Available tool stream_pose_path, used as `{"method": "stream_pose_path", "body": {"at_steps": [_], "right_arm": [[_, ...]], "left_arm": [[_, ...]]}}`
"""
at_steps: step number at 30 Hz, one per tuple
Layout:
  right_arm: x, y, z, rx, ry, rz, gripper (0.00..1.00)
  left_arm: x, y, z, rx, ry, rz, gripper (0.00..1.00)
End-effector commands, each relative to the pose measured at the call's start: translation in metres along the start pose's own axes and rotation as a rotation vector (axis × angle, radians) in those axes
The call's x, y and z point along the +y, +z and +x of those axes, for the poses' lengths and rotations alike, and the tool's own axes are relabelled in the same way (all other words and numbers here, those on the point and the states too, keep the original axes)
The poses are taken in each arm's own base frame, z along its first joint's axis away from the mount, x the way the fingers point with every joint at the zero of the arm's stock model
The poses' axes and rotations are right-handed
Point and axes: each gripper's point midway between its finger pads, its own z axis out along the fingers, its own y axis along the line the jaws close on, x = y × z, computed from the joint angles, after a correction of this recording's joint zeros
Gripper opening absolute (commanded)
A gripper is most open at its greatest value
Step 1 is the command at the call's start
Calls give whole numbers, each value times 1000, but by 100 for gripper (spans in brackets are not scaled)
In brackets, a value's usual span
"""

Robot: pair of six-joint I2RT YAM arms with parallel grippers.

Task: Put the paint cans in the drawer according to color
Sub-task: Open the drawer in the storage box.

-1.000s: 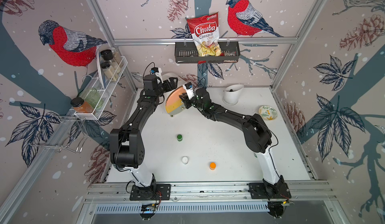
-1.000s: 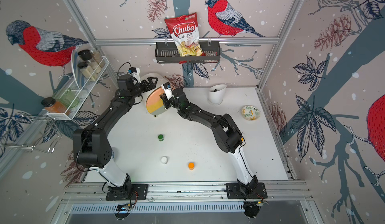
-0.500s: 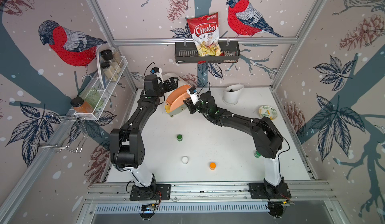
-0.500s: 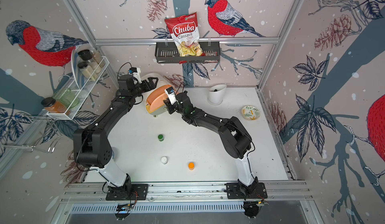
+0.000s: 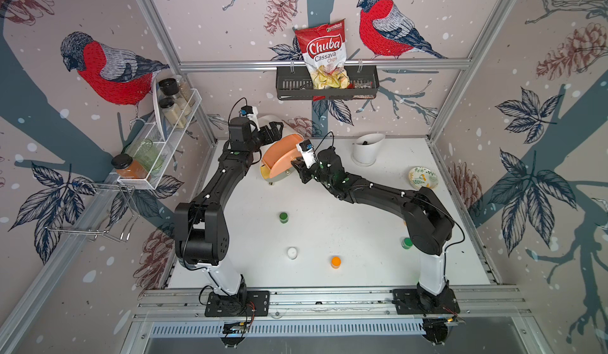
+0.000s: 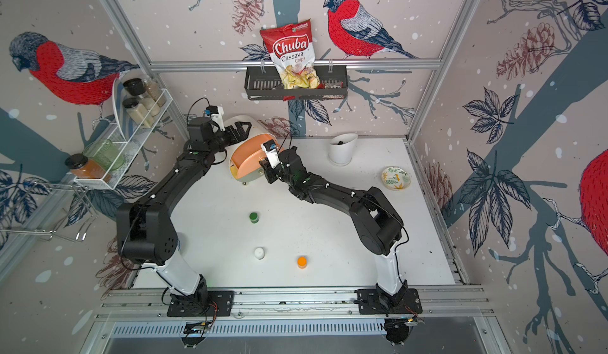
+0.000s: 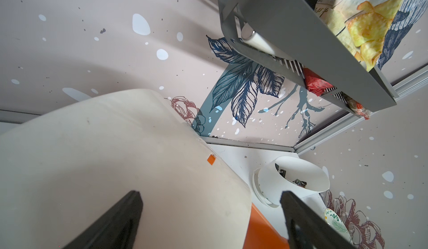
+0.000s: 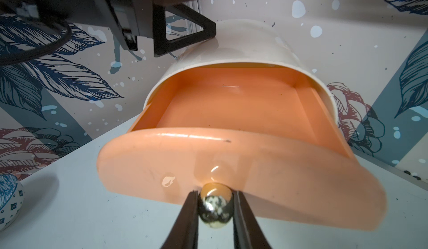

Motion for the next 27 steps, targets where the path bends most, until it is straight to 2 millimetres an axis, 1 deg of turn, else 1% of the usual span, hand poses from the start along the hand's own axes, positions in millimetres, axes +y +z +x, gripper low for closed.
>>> {"method": "stream_pose_path", "body": {"at_steps": [1, 7, 10, 13, 27], "right_arm": [[9, -4, -10, -37, -23, -28, 9], [11, -6, -4, -8, -21, -28, 8], [9, -8, -3, -8, -27, -14, 7], [6, -9, -4, -9, -33, -1, 6], [9, -20, -3, -15, -34, -6, 6]], "left_arm": [[3, 2, 14, 58, -10, -14, 97], [3, 2, 14, 62, -14, -11, 97], [2, 2, 15, 65, -12, -4, 97], [3, 2, 15, 66, -9, -7, 97], [1, 2, 13, 69, 0, -2, 97]]}}
